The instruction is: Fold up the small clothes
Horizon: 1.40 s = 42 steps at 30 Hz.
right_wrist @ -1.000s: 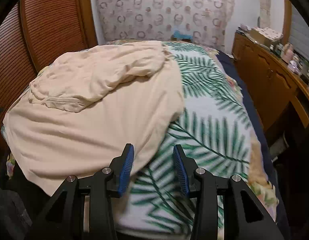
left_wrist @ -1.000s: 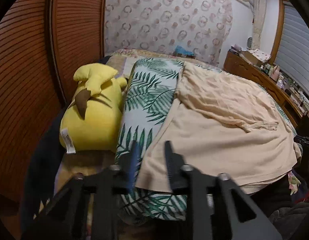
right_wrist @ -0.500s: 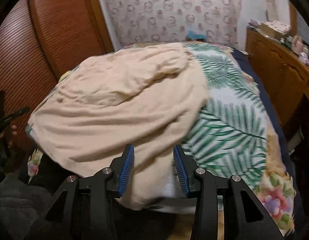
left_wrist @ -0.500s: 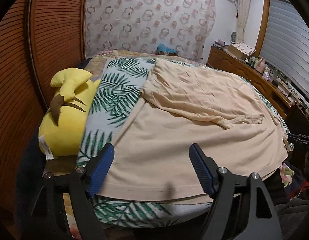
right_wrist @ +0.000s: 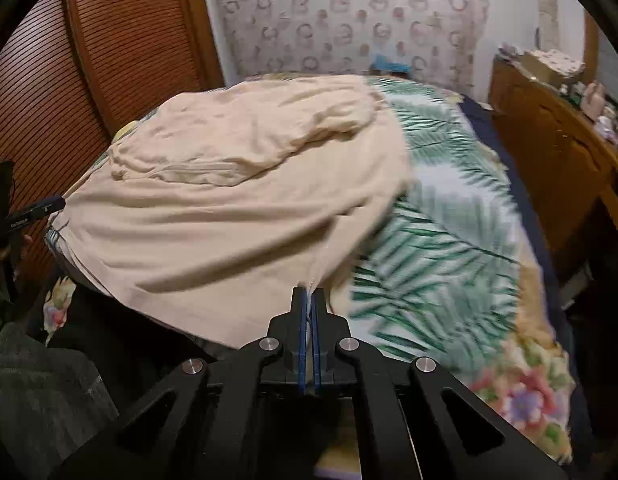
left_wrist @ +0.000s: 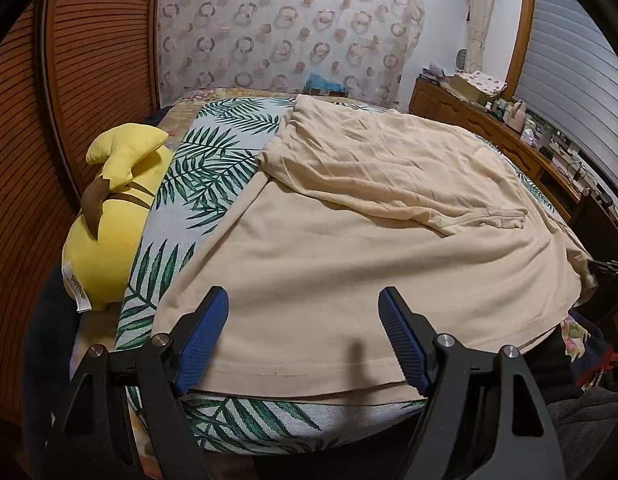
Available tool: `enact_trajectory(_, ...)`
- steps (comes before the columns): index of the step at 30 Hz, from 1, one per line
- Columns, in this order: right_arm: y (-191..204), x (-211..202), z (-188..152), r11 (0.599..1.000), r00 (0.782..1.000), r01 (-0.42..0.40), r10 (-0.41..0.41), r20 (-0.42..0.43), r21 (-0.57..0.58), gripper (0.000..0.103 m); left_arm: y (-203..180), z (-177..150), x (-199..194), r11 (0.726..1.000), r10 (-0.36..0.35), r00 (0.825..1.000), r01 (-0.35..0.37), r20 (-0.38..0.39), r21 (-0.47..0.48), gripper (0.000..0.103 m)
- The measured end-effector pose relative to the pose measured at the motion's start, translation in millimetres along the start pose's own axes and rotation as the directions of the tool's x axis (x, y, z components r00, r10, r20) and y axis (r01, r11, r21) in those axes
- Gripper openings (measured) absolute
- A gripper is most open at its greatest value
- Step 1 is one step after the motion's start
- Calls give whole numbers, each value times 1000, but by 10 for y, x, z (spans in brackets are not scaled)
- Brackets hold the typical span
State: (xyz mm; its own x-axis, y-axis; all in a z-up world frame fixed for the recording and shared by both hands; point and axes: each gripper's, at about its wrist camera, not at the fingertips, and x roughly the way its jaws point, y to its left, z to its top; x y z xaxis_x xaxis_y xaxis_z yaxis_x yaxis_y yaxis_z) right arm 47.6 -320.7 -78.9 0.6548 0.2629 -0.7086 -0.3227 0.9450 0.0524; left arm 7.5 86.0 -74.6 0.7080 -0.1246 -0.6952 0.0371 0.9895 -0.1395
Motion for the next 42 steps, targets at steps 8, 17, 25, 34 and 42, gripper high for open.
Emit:
enact_trajectory(8,-214,-143,-168,995,994,98,-96,-50,30,2,18,18,11,1000,15,1000,-15,7,-11,78)
enact_trajectory(17,-193,-234,107,987,987,148,-152,52,65,36,6,220,38,1000,29,999,-29,34,-4,78)
enact_trajectory(25,37,-1,580,998,988,41,-47,148,46,46,-67,507,319,1000,-15,1000,15,21,-7,78)
enact_trajectory(34,131,583,955,999,996,-34,33,77,3,46,-2,763,682,999,-29,999,28,-28,-32,73)
enact_trajectory(42,94,1027,1270,998,998,-55,55,5,35,46,6,954,934,996,-51,995,44,-86,-77,53)
